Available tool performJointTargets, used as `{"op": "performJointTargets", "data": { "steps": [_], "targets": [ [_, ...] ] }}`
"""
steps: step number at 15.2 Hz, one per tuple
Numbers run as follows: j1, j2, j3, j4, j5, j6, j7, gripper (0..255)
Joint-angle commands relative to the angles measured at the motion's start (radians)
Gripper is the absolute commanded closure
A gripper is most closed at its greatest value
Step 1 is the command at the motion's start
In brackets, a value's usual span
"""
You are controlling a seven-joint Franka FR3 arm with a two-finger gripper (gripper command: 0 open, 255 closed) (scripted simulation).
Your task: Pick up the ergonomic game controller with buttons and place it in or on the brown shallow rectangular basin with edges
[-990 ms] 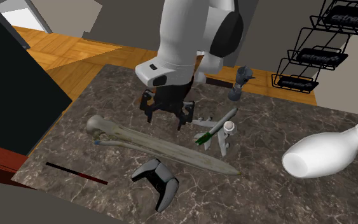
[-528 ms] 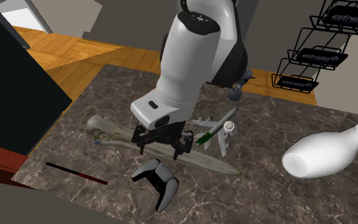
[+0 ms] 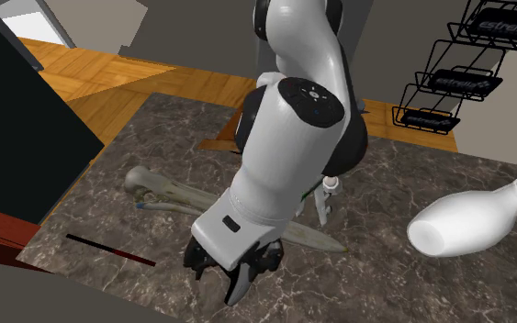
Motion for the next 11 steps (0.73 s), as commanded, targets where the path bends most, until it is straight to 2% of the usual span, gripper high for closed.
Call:
{"op": "performJointTargets", "data": {
  "steps": [1, 6, 11],
  "targets": [
    [-0.001, 0.016, -0.001, 0.002, -0.006, 0.016, -0.001, 0],
    [-0.009, 0.051, -0.008, -0.017, -0.011, 0.072, 0.003, 0],
    [-0.009, 0.051, -0.008, -0.017, -0.011, 0.072, 0.003, 0]
  ]
}}
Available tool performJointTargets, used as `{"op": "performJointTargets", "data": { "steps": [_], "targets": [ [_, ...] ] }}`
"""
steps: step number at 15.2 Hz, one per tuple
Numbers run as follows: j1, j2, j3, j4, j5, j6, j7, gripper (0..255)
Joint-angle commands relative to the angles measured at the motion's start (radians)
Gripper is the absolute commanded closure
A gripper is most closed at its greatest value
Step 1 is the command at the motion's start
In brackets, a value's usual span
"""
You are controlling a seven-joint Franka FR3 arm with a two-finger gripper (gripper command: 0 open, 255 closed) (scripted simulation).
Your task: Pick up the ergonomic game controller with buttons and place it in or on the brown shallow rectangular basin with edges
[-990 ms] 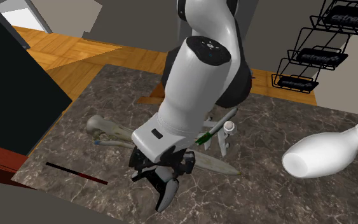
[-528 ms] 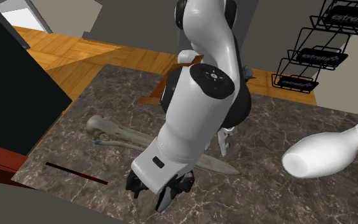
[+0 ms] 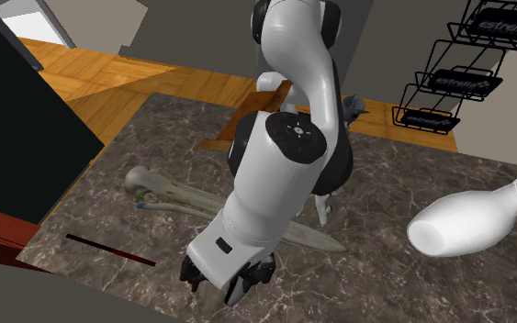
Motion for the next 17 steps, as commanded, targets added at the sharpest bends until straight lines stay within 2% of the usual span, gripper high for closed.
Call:
{"op": "performJointTargets", "data": {
  "steps": [1, 3, 4, 13, 14, 15, 17],
  "targets": [
    [0.0, 0.0, 0.0, 0.0, 0.0, 0.001, 0.0, 0],
    [0.0, 0.0, 0.0, 0.0, 0.0, 0.001, 0.0, 0],
    [0.0, 0.0, 0.0, 0.0, 0.0, 0.001, 0.0, 255],
    [0.0, 0.0, 0.0, 0.0, 0.0, 0.001, 0.0, 255],
    [0.0, 0.0, 0.0, 0.0, 0.0, 0.001, 0.0, 0],
    [-0.047, -0.018, 0.015, -0.017, 0.152, -0.017, -0.203, 0],
    [-0.142, -0.012, 0.042, 0.014, 0.412, -0.156, -0.58, 0]
  ]
}}
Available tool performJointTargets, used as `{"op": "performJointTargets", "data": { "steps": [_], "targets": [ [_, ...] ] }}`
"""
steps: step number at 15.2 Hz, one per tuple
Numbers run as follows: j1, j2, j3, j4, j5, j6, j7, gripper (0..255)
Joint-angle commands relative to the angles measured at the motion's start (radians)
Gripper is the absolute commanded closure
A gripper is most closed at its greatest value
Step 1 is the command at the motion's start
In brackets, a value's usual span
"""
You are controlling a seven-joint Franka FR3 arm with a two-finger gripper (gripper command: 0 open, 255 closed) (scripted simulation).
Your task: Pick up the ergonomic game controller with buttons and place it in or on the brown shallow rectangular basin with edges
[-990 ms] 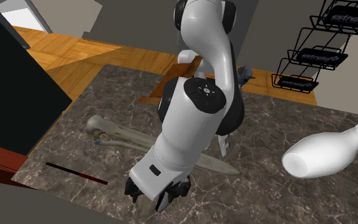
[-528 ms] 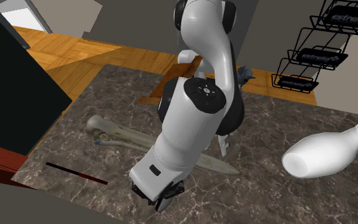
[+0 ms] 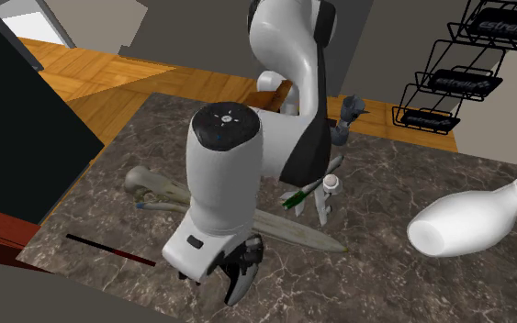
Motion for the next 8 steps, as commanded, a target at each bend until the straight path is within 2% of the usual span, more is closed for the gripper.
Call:
{"op": "performJointTargets", "data": {
  "steps": [1, 2, 8],
  "targets": [
    [-0.085, 0.018, 0.02, 0.052, 0.24, -0.181, -0.376, 0],
    [-0.121, 0.059, 0.02, 0.118, 0.313, -0.308, -0.517, 0],
    [-0.115, 0.062, 0.031, 0.045, 0.314, -0.229, -0.52, 0]
  ]
}}
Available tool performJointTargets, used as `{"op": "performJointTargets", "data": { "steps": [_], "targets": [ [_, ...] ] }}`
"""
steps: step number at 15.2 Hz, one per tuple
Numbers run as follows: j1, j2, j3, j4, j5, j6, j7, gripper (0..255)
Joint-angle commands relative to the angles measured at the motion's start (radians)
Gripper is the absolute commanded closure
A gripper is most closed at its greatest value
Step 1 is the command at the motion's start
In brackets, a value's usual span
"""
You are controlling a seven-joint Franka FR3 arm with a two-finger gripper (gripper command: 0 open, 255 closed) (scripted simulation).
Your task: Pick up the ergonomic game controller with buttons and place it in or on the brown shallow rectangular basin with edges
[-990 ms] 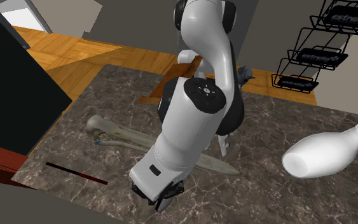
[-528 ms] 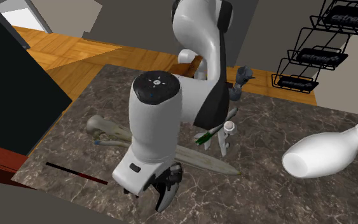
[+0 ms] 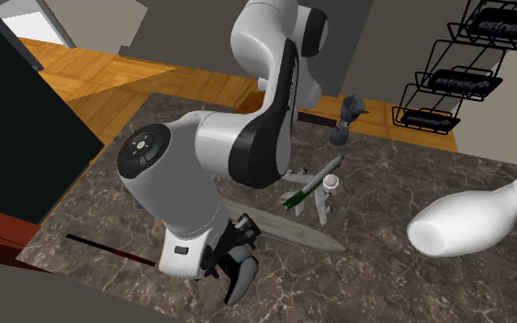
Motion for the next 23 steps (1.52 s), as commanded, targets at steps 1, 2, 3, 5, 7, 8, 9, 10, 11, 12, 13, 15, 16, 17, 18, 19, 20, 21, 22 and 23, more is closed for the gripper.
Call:
{"op": "performJointTargets", "data": {
  "steps": [1, 2, 3, 5, 7, 8, 9, 10, 11, 12, 13, 15, 16, 17, 18, 19, 20, 21, 22, 23],
  "targets": [
    [0.004, 0.003, 0.003, -0.022, 0.002, 0.025, -0.003, 0],
    [0.005, 0.003, 0.004, -0.029, 0.003, 0.032, -0.003, 0],
    [0.005, 0.003, 0.004, -0.029, 0.002, 0.032, -0.003, 0],
    [0.005, 0.003, 0.004, -0.029, 0.002, 0.032, -0.003, 0],
    [0.005, 0.003, 0.004, -0.029, 0.002, 0.032, -0.003, 0],
    [0.005, 0.003, 0.004, -0.029, 0.002, 0.032, -0.003, 0],
    [0.005, 0.003, 0.004, -0.028, 0.002, 0.032, -0.003, 0],
    [0.005, 0.003, 0.004, -0.028, 0.002, 0.032, -0.003, 0],
    [0.005, 0.003, 0.004, -0.028, 0.002, 0.032, -0.003, 255],
    [0.005, 0.003, 0.004, -0.028, 0.002, 0.032, -0.003, 255],
    [0.005, 0.003, 0.003, -0.028, 0.002, 0.031, -0.003, 255],
    [0.005, 0.003, 0.003, -0.028, 0.002, 0.031, -0.003, 255],
    [0.005, 0.003, 0.003, -0.028, 0.002, 0.031, -0.003, 255],
    [0.005, 0.003, 0.004, -0.028, 0.002, 0.031, -0.003, 255],
    [0.005, 0.003, 0.003, -0.028, 0.002, 0.031, -0.003, 255],
    [0.005, 0.003, 0.003, -0.028, 0.002, 0.031, -0.003, 255],
    [0.005, 0.003, 0.004, -0.029, 0.002, 0.032, -0.003, 255],
    [0.005, 0.003, 0.003, -0.016, 0.002, 0.019, 0.0, 255],
    [0.005, 0.003, 0.003, -0.002, 0.001, 0.006, 0.003, 255],
    [0.004, 0.004, 0.003, 0.012, 0.0, -0.007, 0.007, 255]
  ]
}}
